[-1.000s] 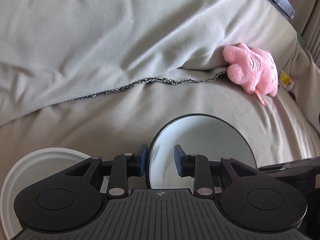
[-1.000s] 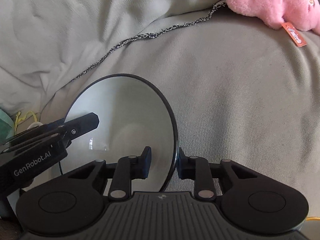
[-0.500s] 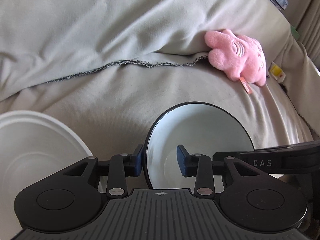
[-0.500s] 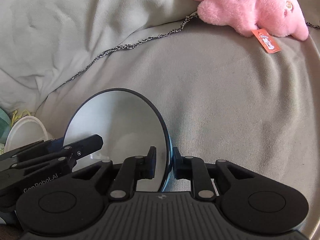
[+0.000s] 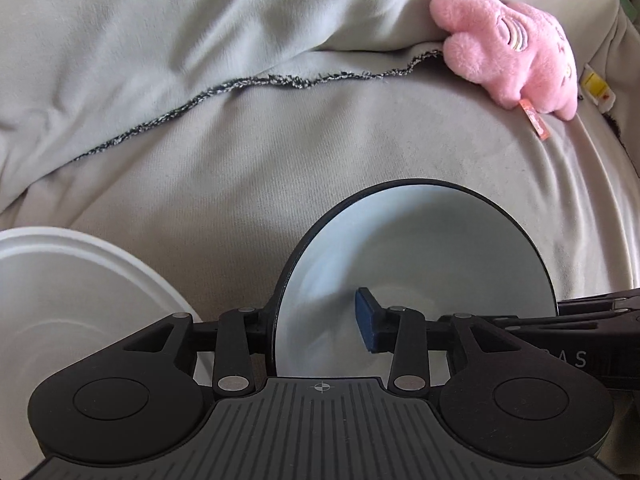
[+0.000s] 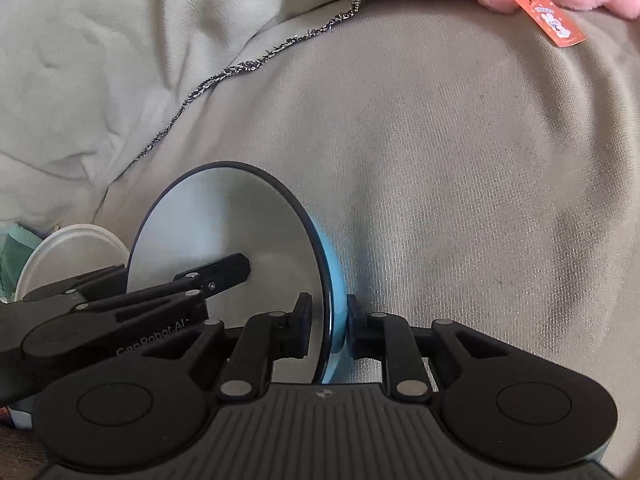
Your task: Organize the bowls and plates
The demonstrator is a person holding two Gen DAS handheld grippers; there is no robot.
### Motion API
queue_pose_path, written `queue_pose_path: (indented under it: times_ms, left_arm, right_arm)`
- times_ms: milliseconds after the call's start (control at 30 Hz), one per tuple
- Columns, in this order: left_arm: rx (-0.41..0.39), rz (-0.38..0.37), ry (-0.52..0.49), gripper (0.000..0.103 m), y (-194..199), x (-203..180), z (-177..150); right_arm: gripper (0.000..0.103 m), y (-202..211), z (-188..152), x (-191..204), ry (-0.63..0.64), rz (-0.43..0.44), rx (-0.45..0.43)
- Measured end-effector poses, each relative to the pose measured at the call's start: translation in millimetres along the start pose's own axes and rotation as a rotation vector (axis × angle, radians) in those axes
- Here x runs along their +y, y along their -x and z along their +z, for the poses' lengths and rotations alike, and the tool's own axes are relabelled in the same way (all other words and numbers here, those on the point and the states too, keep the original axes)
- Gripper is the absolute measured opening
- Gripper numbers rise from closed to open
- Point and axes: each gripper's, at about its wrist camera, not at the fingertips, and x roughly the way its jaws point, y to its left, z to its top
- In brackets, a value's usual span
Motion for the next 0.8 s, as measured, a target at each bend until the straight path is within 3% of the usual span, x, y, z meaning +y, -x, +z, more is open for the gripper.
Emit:
queue_pose_path:
  times_ms: [467, 700, 800]
  left_arm:
    - [-0.009, 0.028, -0.032, 0.049, 0.6, -4.9, 0.1]
    - [0.101, -0.023, 0.043, 0.048, -0.6, 5.0, 12.8]
    - [0.102, -0.037, 0.058, 0.045, 8.1, 6.5, 11.1]
  right_arm:
    - [0.018, -4.5, -5.2, 7.2, 0.059, -0.022, -0.012]
    - [0.018, 6.6, -11.2, 11.4, 0.105, -0.019, -0.071]
    - [0.018, 18.6, -15.0, 12.9, 0.112, -0.008, -0.107]
